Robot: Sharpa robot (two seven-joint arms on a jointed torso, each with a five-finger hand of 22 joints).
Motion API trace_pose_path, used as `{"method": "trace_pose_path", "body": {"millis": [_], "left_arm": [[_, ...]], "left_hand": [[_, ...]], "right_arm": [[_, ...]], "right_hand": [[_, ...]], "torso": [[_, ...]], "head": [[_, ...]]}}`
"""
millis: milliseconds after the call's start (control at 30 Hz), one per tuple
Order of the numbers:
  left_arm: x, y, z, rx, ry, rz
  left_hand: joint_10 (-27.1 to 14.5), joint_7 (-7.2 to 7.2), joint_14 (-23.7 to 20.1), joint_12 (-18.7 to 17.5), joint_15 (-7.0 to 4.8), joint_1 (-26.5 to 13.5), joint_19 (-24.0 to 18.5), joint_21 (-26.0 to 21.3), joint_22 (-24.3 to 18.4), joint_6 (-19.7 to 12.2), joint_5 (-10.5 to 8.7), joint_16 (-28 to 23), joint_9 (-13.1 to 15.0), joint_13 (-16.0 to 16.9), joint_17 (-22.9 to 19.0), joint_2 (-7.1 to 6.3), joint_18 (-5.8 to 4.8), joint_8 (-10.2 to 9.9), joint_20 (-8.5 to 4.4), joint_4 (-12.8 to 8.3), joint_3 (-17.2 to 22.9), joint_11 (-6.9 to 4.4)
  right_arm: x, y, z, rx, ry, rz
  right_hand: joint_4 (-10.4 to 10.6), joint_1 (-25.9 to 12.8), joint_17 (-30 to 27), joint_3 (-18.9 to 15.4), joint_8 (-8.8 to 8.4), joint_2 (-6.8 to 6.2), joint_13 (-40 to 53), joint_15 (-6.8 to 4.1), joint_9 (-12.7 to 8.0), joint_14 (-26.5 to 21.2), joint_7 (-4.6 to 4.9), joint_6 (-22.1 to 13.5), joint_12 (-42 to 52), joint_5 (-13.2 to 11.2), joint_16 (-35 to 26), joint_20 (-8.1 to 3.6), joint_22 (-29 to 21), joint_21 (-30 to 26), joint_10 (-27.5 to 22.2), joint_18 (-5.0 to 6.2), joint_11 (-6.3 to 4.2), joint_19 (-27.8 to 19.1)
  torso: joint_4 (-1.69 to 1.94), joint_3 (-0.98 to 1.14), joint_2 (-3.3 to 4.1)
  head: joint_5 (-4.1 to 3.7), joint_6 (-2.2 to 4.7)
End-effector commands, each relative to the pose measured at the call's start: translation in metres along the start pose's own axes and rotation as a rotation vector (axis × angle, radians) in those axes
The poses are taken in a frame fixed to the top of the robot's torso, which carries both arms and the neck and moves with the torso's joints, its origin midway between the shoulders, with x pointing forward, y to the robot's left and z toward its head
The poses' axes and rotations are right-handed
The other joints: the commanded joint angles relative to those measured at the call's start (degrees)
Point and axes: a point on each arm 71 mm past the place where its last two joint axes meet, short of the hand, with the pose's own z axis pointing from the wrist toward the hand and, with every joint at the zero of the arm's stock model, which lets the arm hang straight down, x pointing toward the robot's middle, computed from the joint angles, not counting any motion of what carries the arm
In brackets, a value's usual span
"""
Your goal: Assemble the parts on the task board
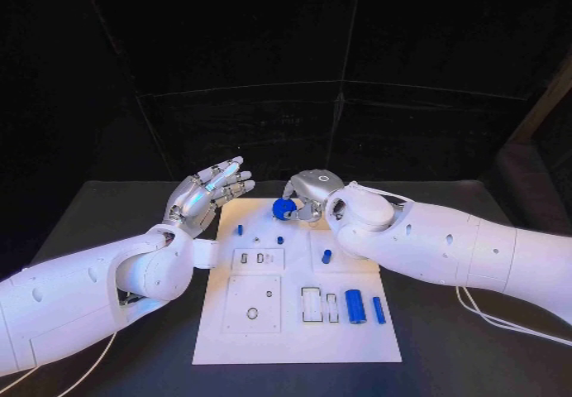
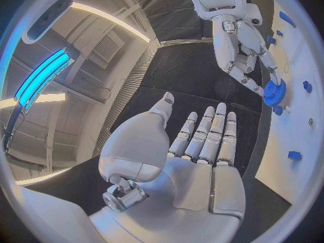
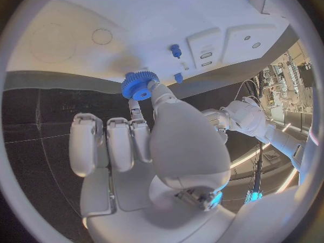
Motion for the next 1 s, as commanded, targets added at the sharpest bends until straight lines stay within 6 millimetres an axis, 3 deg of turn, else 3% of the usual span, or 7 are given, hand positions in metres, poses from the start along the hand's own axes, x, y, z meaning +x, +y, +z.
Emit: {"method": "trace_pose_path", "body": {"millis": [33, 633, 833, 1000], "left_arm": [[0.002, -0.001, 0.001, 0.011, 0.013, -0.007], [0.002, -0.001, 0.001, 0.01, 0.011, -0.005], [0.002, -0.001, 0.001, 0.009, 0.011, -0.005], [0.002, -0.001, 0.001, 0.008, 0.012, -0.005]], "left_hand": [[-0.4, 7.18, -0.1, -0.2, 0.1, -0.5, -0.5, -0.2, -0.1, -0.4, 0.1, -0.4, -0.1, -0.1, -0.1, 0.1, 0.46, -0.3, -0.04, -0.4, 0.1, 0.11], [-0.5, 7.18, -0.1, -0.2, 0.11, -0.4, -0.5, -0.2, -0.1, -0.5, 0.1, -0.4, -0.1, -0.1, -0.1, 0.11, 0.45, -0.3, -0.05, -0.5, 0.1, 0.11], [-0.5, 7.18, -0.1, -0.2, 0.11, -0.4, -0.5, -0.2, -0.1, -0.5, 0.1, -0.4, -0.1, -0.1, -0.1, 0.11, 0.45, -0.3, -0.05, -0.5, 0.1, 0.11], [-0.6, 7.18, -0.1, -0.3, 0.12, -0.4, -0.4, -0.1, -0.1, -0.6, 0.1, -0.4, -0.1, -0.1, -0.1, 0.13, 0.43, -0.3, -0.05, -0.5, 0.1, 0.12]], "right_arm": [[0.004, 0.005, 0.003, -0.023, 0.006, -0.016], [0.017, 0.014, 0.017, -0.016, 0.052, -0.017], [0.019, 0.016, 0.02, -0.02, 0.075, -0.009], [0.02, 0.017, 0.02, -0.02, 0.083, -0.004]], "right_hand": [[0.0, -0.8, 0.1, 0.5, -0.21, 0.06, 9.3, -0.43, 0.1, 3.2, 0.28, 0.3, -0.2, -0.5, 0.3, -0.01, 1.8, 0.4, 2.6, -0.77, -0.28, 0.3], [-0.1, -1.6, -0.3, 1.3, -1.01, -0.5, 8.9, -0.24, 0.0, 3.1, 0.57, -0.6, -0.8, -2.1, 0.2, 0.13, 1.8, 0.3, 2.2, -0.77, -0.02, 0.2], [0.4, -3.7, -0.7, 0.9, -2.37, -1.18, 8.4, 0.19, 0.0, 3.0, 1.04, -2.5, -1.5, -7.9, 0.1, 0.52, 1.7, 0.2, 1.8, -0.73, 0.48, 0.1], [2.1, -6.3, -1.0, -0.5, -4.24, -1.89, 7.9, 0.76, -0.1, 2.9, 1.77, -4.9, -2.1, -10.4, 0.0, 1.02, 1.5, 0.1, 1.4, -0.69, 1.16, -0.1]], "torso": [[-0.03, 0.05, 0.03], [-0.16, 0.03, -0.02], [-0.11, 0.08, 0.0], [-0.14, 0.06, 0.0]], "head": [[0.17, -0.11], [0.35, -0.48], [0.45, -0.66], [0.48, -0.61]]}}
